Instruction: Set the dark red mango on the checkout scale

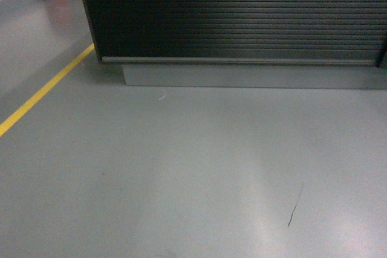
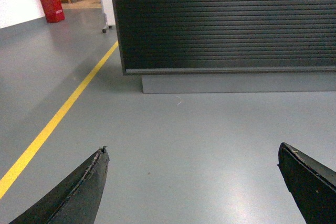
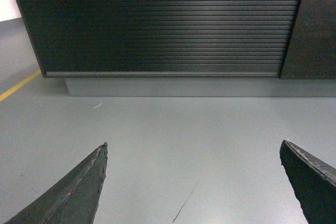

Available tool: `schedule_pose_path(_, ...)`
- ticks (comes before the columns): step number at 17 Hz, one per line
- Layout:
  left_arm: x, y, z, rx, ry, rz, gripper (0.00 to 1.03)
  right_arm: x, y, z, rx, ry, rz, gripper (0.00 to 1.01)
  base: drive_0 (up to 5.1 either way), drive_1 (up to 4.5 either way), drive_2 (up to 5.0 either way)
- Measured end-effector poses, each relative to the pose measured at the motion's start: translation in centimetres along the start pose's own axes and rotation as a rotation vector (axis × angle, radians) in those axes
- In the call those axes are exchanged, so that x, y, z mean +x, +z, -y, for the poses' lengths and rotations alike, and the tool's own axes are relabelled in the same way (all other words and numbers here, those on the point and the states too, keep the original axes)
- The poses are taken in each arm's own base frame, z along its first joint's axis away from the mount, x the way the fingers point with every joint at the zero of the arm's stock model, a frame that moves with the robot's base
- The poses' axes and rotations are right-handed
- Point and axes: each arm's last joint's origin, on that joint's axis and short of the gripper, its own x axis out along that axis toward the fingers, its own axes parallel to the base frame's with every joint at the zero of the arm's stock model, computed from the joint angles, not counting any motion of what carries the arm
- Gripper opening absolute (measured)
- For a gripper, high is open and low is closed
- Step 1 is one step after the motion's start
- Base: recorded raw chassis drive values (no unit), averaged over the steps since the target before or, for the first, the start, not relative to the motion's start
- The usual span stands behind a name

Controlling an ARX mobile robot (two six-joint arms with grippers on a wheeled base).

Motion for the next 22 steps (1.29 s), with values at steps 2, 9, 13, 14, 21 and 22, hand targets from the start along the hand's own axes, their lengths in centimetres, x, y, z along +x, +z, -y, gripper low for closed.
schedule_pose_path(2,0.0,0.0,0.0,0.0,0.0,0.0,0.98,0.0,0.0,0.0,0.0,0.0,0.0,0.98,0.0,0.0,0.0)
schedule_pose_path(9,0.0,0.0,0.0,0.0,0.0,0.0,0.98,0.0,0.0,0.0,0.0,0.0,0.0,0.98,0.0,0.0,0.0)
schedule_pose_path(13,0.0,-0.02,0.0,0.0,0.0,-0.002,0.98,0.0,0.0,0.0,0.0,0.0,0.0,0.98,0.0,0.0,0.0)
schedule_pose_path(14,0.0,0.0,0.0,0.0,0.0,0.0,0.98,0.0,0.0,0.0,0.0,0.0,0.0,0.98,0.0,0.0,0.0)
schedule_pose_path(21,0.0,0.0,0.0,0.0,0.0,0.0,0.98,0.0,0.02,0.0,0.0,0.0,0.002,0.98,0.0,0.0,0.0)
schedule_pose_path(22,0.0,-0.01,0.0,0.0,0.0,-0.002,0.98,0.0,-0.01,0.0,0.0,0.0,-0.001,0.98,0.0,0.0,0.0)
